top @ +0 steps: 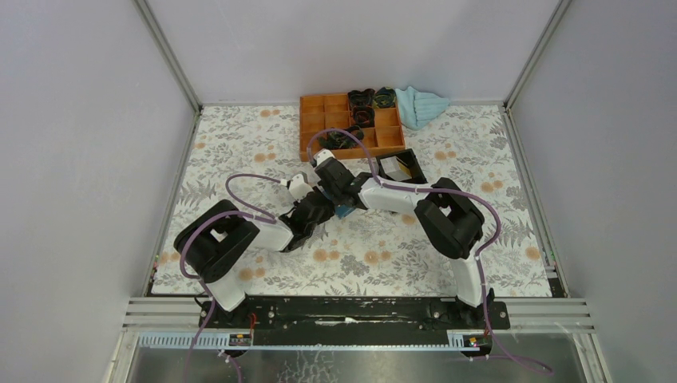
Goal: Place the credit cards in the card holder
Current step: Close the card holder at the center of the board.
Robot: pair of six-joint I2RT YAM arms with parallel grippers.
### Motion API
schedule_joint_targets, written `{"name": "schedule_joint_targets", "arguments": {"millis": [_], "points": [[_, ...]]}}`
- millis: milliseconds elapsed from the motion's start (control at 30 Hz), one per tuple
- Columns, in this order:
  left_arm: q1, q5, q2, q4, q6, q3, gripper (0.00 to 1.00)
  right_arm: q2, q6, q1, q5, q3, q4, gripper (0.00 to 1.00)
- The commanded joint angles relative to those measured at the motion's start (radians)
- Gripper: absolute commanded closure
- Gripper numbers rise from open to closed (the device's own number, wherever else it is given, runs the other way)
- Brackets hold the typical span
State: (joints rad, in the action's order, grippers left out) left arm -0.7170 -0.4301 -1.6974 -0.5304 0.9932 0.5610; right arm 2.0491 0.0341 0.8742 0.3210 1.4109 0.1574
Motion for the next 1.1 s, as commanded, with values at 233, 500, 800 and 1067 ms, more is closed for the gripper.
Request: {"name": "schedule_joint_targets", "arguments": {"millis": [233,500,800,1067], "points": [[-0.002,0.002,-0.027,-0.005,-0.008,0.012,0.63,0.083,0.143,0.01,-0.103,-0.018,0.033,0.94],[-0.003,0.004,-0.023,-0.005,-0.008,0.005,0.63,0.11,0.225,-0.001,-0.163,-0.073,0.013,0.94],[-0.006,0.002,-0.027,-0.008,-0.007,0.0,0.63,0.112,0.276,-0.003,-0.176,-0.131,-0.022,0.94],[-0.006,-0.002,-0.012,-0.001,-0.008,0.0,0.63,0.052,0.242,-0.002,-0.145,-0.1,-0.014,0.83]]}}
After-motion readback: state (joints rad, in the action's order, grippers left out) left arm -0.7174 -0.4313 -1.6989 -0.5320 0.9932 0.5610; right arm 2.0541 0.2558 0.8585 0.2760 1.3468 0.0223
